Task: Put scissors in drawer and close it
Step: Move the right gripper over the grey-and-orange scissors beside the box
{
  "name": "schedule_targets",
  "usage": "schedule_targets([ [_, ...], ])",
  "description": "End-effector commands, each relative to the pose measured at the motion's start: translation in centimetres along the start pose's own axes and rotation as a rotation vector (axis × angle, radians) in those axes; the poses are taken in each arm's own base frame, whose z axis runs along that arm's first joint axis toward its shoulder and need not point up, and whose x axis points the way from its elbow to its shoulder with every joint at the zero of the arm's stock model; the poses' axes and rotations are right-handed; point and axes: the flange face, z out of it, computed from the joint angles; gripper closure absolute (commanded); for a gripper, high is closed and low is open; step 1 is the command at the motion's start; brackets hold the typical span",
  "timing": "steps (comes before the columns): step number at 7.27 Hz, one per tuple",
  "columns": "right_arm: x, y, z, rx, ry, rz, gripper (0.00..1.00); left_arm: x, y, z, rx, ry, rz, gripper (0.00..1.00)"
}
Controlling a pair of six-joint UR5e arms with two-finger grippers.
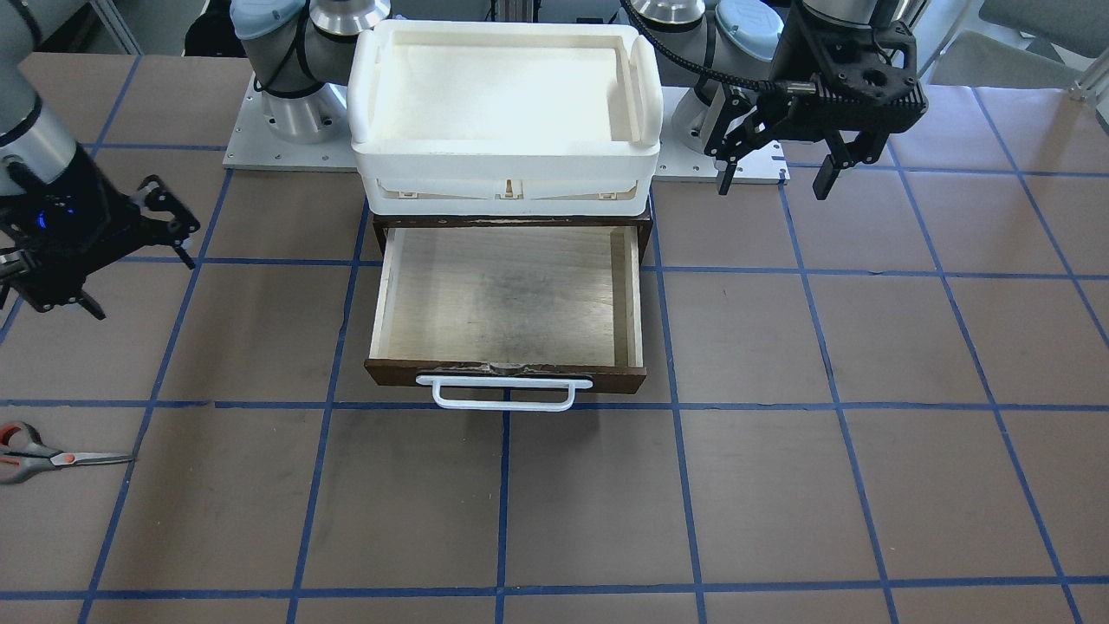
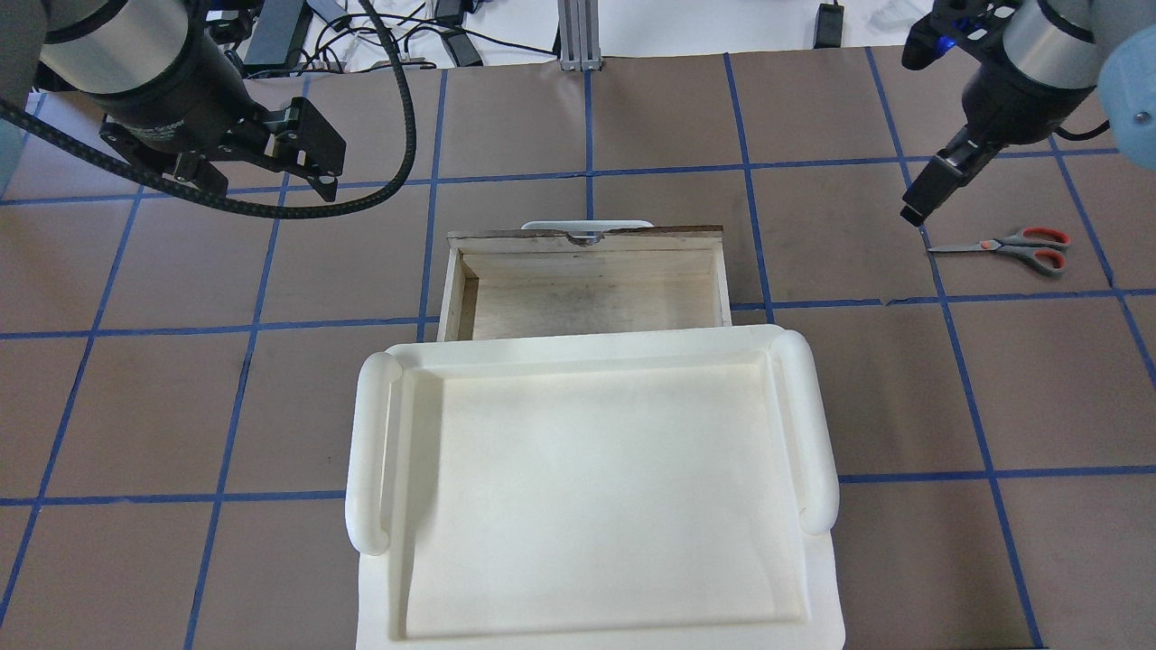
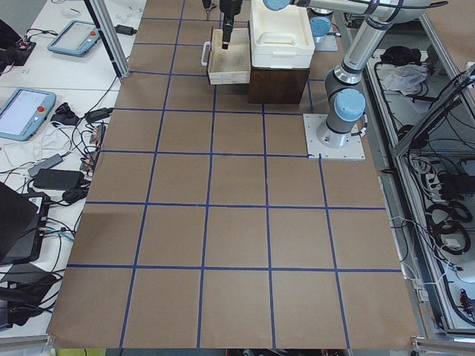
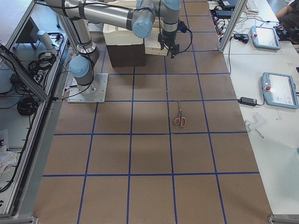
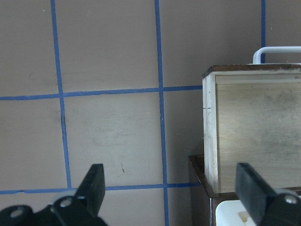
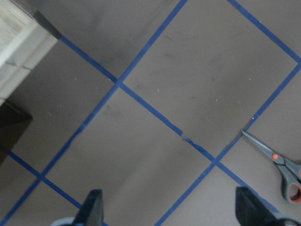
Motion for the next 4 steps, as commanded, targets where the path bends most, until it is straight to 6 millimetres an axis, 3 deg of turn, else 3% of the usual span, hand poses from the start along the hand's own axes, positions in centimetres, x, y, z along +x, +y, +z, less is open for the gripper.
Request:
schedule_targets([
  [1,8.8,5.8,6.0,-0.024,-0.075,-0.285,0.00,0.0,0.0,0.0,0.001,0.000,0.001,0.00],
  [2,13.4,8.4,10.2,-0.014,-0.076,-0.372,0.00,0.0,0.0,0.0,0.001,0.000,-0.001,0.00],
  [3,16.6,9.6,12.7,-0.007,-0.014,-0.528,0.00,0.0,0.0,0.0,-0.001,0.000,-0.001,0.00],
  [4,17.5,9.5,13.7,-0.011,0.013,-0.635,0.00,0.0,0.0,0.0,0.001,0.000,0.001,0.00],
])
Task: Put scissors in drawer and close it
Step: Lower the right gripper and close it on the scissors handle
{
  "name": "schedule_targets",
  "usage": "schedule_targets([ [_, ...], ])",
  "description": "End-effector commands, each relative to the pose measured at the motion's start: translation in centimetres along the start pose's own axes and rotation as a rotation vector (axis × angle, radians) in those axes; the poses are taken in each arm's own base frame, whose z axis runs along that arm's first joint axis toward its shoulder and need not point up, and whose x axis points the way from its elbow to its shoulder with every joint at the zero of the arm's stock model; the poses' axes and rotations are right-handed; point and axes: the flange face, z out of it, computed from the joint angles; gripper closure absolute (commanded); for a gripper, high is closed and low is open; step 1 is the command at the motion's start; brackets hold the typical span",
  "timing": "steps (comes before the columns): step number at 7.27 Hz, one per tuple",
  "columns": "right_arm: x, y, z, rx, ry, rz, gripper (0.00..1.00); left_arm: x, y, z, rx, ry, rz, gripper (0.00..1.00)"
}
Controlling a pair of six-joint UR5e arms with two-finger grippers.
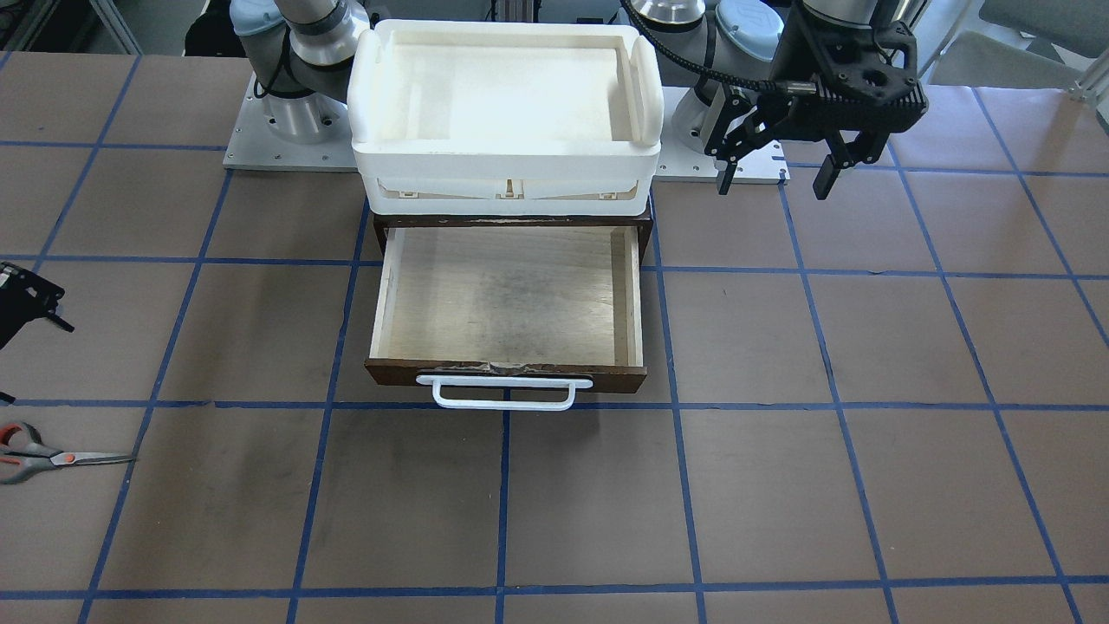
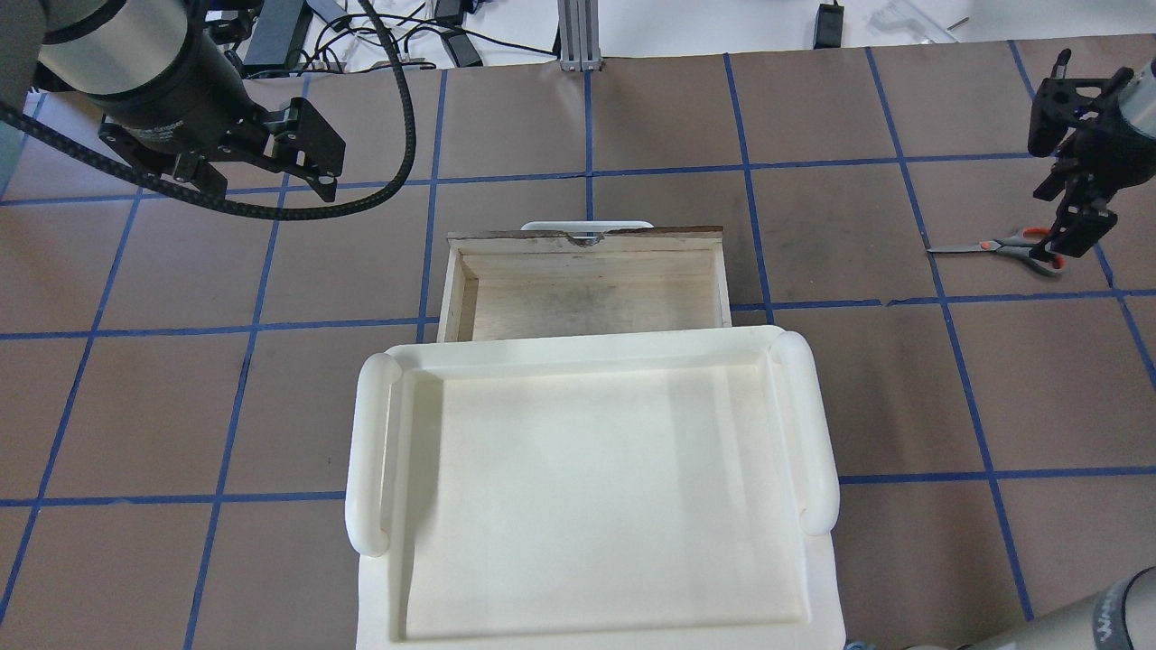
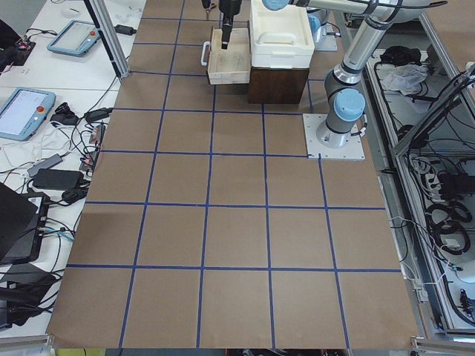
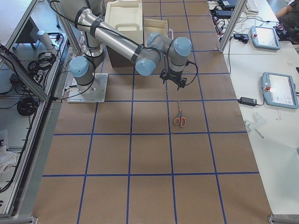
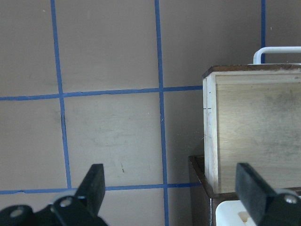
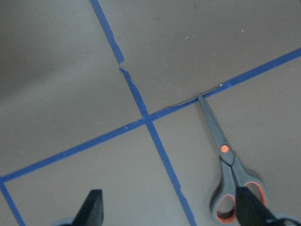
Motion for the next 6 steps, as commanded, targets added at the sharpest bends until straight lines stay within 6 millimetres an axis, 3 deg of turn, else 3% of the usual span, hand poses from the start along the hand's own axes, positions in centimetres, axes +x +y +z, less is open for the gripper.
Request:
schedule_targets([
  [1,2.9,2.3,3.4,-0.040,0.077,-0.270,0.00,0.0,0.0,0.0,0.001,0.000,0.000,0.00],
  [2,4.1,2.6,6.1,-0.043,0.077,-0.385,0.00,0.0,0.0,0.0,0.001,0.000,0.000,0.00],
  [3,4.5,2.6,7.6,-0.025,0.064,-0.445,0.02,0.0,0.0,0.0,-0.001,0.000,0.000,0.00],
  [6,4.8,2.8,10.1,0.018,0.041,-0.516,0.04,0.0,0.0,0.0,-0.001,-0.001,0.000,0.00],
])
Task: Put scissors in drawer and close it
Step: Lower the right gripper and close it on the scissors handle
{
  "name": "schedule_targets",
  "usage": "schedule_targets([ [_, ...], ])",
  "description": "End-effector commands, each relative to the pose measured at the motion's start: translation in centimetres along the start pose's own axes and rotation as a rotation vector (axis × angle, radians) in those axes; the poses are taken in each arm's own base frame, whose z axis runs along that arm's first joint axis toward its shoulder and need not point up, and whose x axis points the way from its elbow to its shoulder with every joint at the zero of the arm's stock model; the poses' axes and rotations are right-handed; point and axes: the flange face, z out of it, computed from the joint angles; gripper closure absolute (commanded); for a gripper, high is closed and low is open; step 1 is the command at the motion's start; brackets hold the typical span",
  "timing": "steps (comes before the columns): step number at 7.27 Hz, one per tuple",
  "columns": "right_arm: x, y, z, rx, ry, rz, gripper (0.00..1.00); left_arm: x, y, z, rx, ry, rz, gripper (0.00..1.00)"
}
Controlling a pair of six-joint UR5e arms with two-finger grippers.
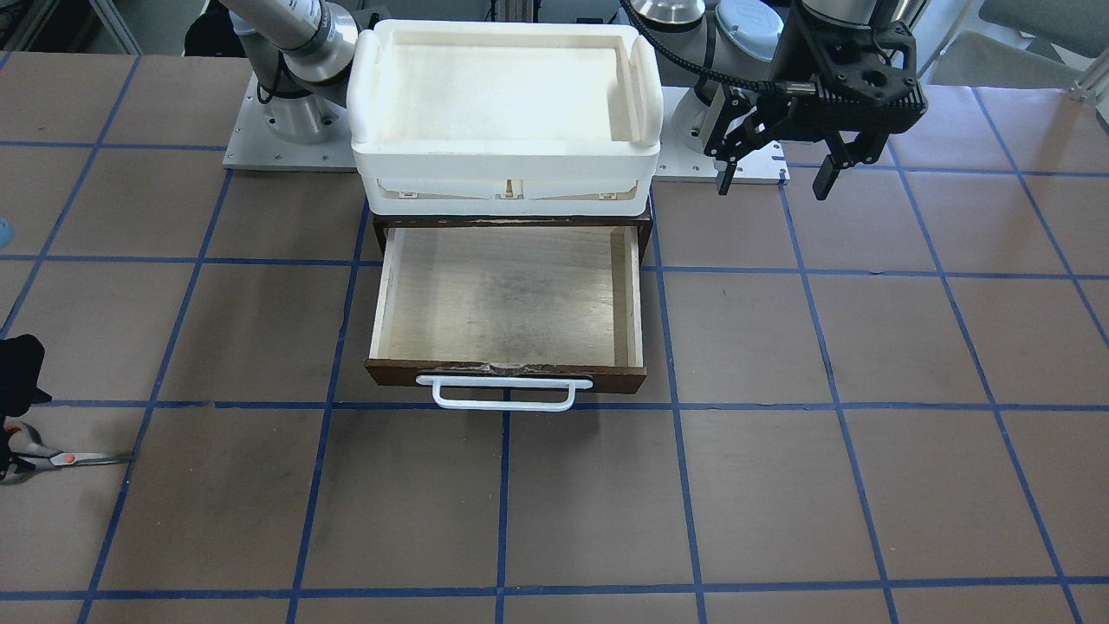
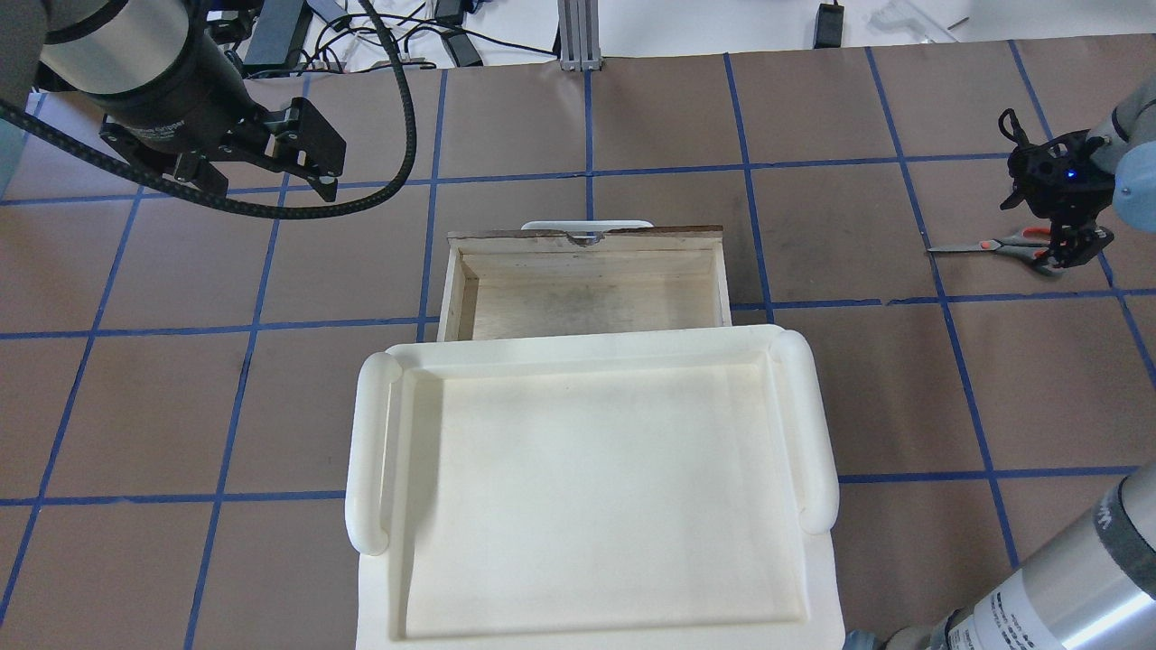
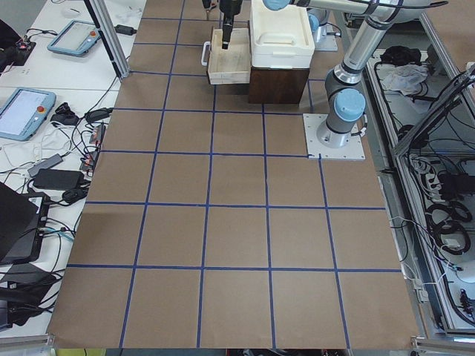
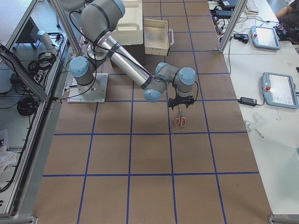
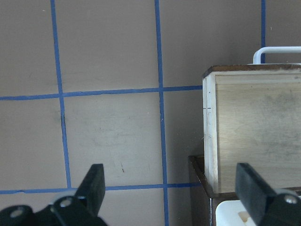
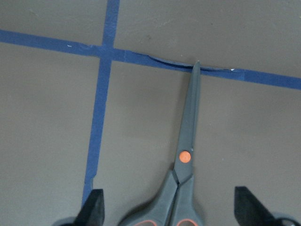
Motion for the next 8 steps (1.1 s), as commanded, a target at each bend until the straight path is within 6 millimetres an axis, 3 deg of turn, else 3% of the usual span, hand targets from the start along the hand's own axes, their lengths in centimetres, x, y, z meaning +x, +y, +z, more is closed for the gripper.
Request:
schedule_targets([
  [1,-0.3,0.8,1.6,0.020,-0.009,0.035,0.04,0.1,0.0,0.0,-0.001,0.001,0.001,0.00],
  [7,0.7,1.8,4.3,0.032,-0.028,0.058,0.11,0.1,0.0,0.0,0.000,0.001,-0.013,0.00],
  [8,0.6,1.9,4.5,0.025,-0.034,0.060,0.21,0.1,0.1,0.0,0.000,0.001,-0.014,0.00],
])
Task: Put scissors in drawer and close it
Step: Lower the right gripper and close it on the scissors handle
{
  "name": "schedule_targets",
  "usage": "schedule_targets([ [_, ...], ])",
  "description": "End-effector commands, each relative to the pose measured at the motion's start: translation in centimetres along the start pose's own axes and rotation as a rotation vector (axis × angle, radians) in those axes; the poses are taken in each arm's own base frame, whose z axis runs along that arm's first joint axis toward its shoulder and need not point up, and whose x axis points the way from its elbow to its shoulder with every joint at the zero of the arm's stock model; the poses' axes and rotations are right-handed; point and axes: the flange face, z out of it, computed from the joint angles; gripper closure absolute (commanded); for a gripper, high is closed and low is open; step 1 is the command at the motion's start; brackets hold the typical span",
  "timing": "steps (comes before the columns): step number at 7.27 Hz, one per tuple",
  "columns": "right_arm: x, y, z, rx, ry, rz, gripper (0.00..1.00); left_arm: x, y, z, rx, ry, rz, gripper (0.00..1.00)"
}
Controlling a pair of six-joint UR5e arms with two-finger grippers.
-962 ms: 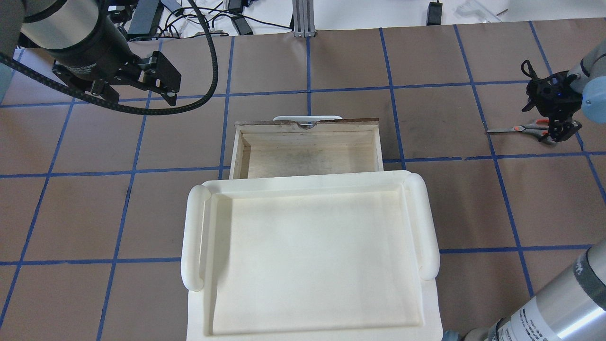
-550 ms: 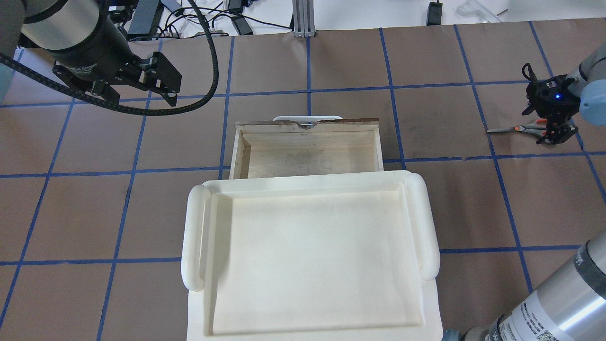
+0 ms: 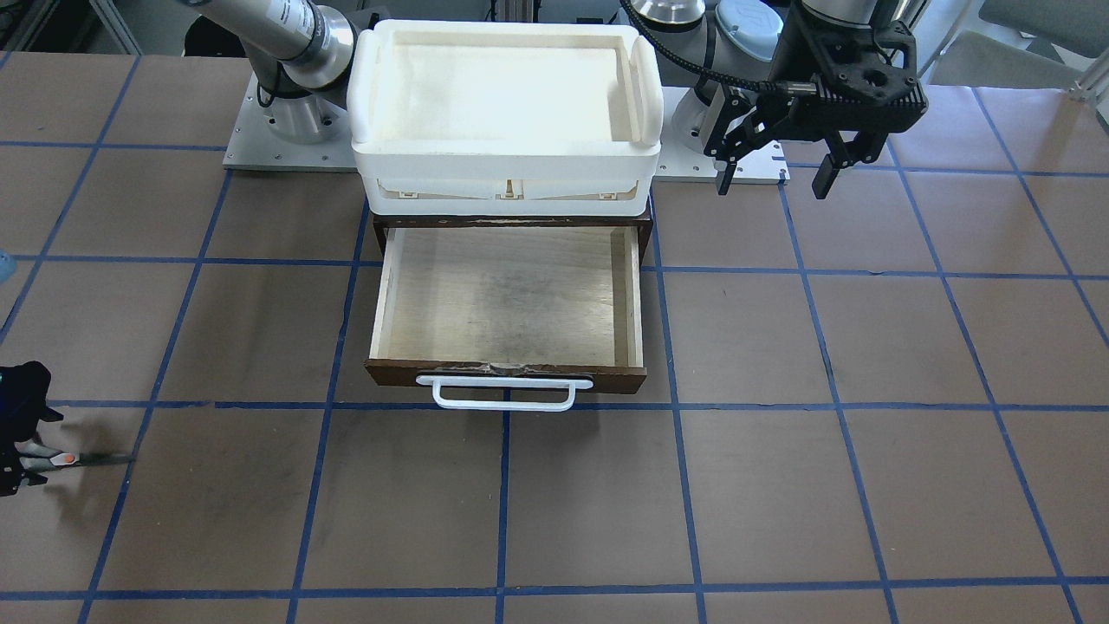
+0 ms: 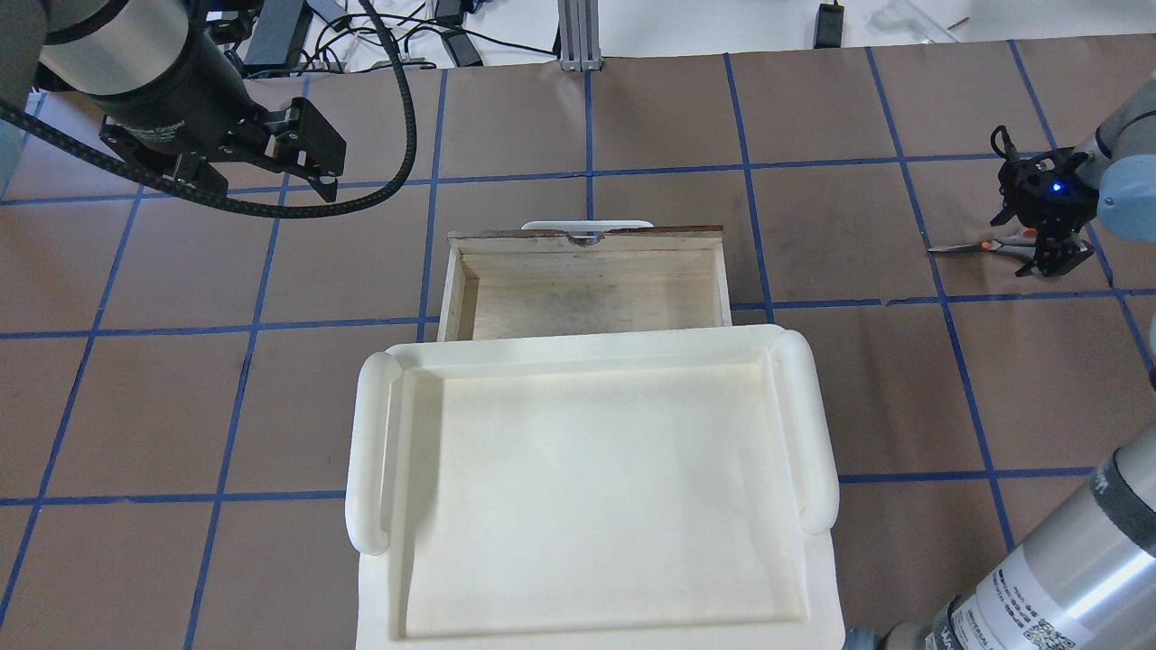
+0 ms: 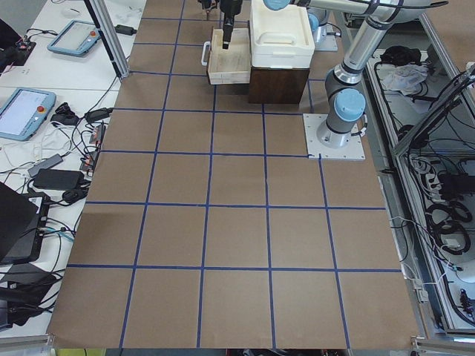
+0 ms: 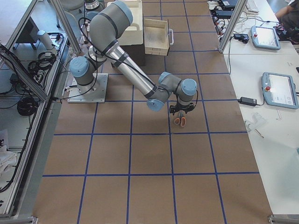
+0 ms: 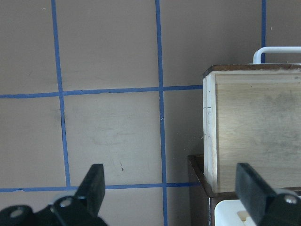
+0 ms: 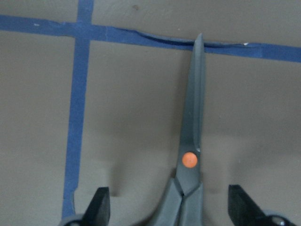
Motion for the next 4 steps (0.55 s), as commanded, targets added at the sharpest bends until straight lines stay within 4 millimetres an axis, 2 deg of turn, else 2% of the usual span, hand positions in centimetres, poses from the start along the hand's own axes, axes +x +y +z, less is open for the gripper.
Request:
schedule_targets([
  [1,-0.03,0.12,0.49,-0.006,-0.012,0.025,0.32,0.02,0.02,-0.02,0.000,0.000,-0.002,0.00],
  [2,-0.01,0.25,0.29,-0.010,-0.007,0.027,0.44,0.02,0.00,-0.03,0.002,0.000,-0.002,0.00],
  [3,0.16,0.28,0.23,-0.021,0.004,0.029,0.78,0.02,0.00,-0.03,0.002,0.000,-0.002,0.00],
  [4,0.16,0.27,0.03,-0.025,0.010,0.056,1.00,0.02,0.02,-0.02,0.000,0.000,-0.002,0.00],
])
